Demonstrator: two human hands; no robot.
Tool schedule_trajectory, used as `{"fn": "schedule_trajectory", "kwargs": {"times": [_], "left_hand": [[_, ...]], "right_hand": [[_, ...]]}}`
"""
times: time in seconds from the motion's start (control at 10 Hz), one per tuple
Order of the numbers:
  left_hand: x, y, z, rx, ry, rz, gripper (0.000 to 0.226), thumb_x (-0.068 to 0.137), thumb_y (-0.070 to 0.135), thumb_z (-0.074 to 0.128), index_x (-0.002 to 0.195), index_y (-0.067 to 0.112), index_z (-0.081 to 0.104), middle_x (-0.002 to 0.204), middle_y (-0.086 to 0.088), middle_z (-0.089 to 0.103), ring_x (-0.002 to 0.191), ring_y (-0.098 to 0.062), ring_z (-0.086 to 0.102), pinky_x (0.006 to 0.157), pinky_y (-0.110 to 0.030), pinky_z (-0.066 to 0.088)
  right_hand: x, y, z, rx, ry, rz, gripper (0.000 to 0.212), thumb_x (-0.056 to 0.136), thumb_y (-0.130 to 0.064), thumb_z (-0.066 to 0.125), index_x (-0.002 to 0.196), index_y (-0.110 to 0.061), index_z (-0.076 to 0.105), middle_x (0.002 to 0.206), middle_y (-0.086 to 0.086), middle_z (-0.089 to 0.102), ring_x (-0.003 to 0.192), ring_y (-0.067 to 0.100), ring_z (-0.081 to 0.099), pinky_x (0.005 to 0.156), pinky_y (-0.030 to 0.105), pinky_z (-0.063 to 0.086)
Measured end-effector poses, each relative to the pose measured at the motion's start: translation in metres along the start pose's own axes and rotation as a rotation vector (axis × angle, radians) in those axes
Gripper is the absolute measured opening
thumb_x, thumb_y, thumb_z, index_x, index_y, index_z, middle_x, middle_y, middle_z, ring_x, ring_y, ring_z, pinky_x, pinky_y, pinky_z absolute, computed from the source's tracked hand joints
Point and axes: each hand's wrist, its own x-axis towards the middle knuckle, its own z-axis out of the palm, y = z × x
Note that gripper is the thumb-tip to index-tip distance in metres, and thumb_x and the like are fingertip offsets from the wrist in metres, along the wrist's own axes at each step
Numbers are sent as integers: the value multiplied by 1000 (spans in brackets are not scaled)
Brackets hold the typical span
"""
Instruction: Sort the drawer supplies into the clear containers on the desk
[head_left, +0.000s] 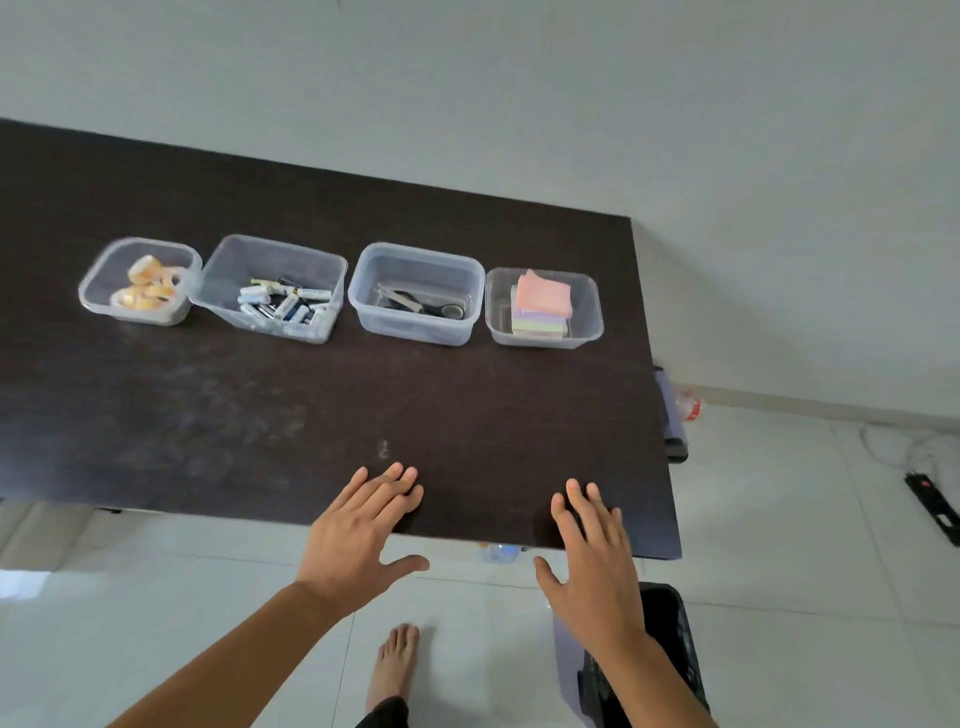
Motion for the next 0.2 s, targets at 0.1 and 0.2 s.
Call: {"fn": "schedule_trajectory", "kwargs": {"times": [0.1,0.2], "left_hand": [[0,-4,-16,-52,-58,-22,88,73,92,55,140,36,65,154,18,55,147,-7,46,128,-26,1],[-2,-1,-9,-70,-38,88,73,77,93,42,128,48,69,136,27,67,143,3,37,125,-17,-3]], "right_hand": [[10,-2,-30,64,-238,44,80,97,-56,61,165,-29,31,175,-12,-1,165,22,5,130,39,15],[17,-7,-63,157,-472,43,77,100,-62,50,166,-37,20,176,-17,-7,165,19,-1,128,36,23]]}}
